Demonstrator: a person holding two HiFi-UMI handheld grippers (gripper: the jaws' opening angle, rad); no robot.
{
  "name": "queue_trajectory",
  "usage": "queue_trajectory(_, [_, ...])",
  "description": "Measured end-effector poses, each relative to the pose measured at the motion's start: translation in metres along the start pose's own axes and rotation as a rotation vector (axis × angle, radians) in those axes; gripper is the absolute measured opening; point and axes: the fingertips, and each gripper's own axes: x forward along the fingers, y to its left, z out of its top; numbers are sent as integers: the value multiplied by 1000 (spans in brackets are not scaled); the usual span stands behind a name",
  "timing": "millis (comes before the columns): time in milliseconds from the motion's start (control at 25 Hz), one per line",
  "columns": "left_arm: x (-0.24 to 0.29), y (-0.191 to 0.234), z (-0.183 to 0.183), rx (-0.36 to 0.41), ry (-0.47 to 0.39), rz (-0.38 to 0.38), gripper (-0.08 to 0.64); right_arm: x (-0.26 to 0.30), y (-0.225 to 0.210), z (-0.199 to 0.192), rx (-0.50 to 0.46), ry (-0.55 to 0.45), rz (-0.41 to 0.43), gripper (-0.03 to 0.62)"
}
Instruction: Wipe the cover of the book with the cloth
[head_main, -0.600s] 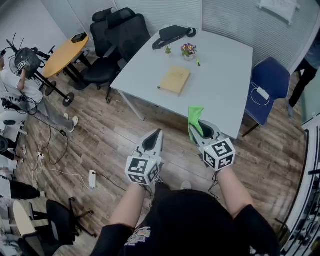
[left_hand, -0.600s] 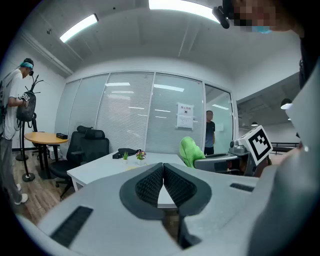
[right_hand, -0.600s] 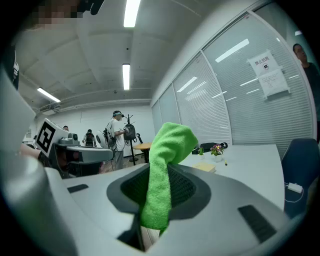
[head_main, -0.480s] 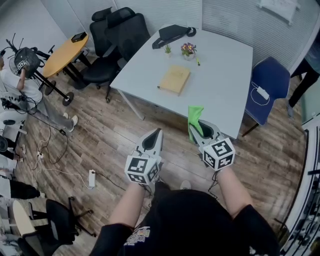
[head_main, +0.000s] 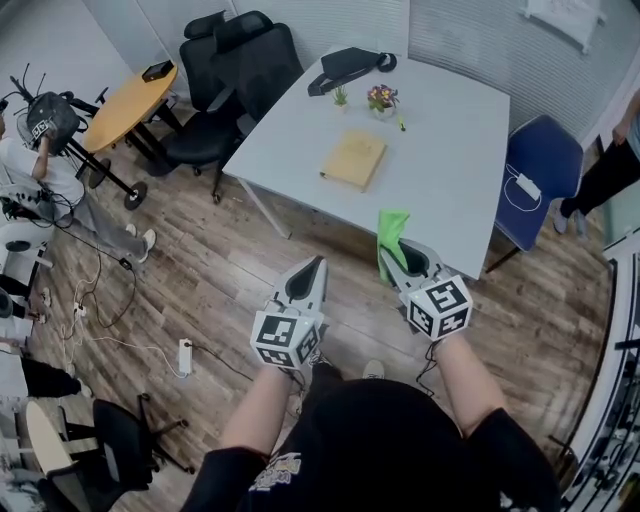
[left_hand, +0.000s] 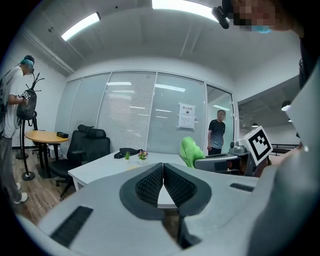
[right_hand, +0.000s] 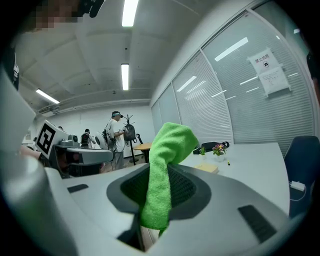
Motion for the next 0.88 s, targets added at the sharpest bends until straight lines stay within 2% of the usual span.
queue_trajectory(240, [-2, 32, 4, -16, -5, -17, 8, 26, 13, 6, 1, 8, -15, 97])
queue_trajectory(560, [5, 100, -5, -37, 22, -58, 12, 82, 26, 5, 22, 24, -81, 97])
queue_trajectory(680, [9, 126, -3, -33, 31, -93, 66, 104, 31, 8, 31, 18, -115, 97])
queue_trajectory(880, [15, 165, 3, -25, 31, -141, 104, 134, 38, 15, 38, 0, -169, 97])
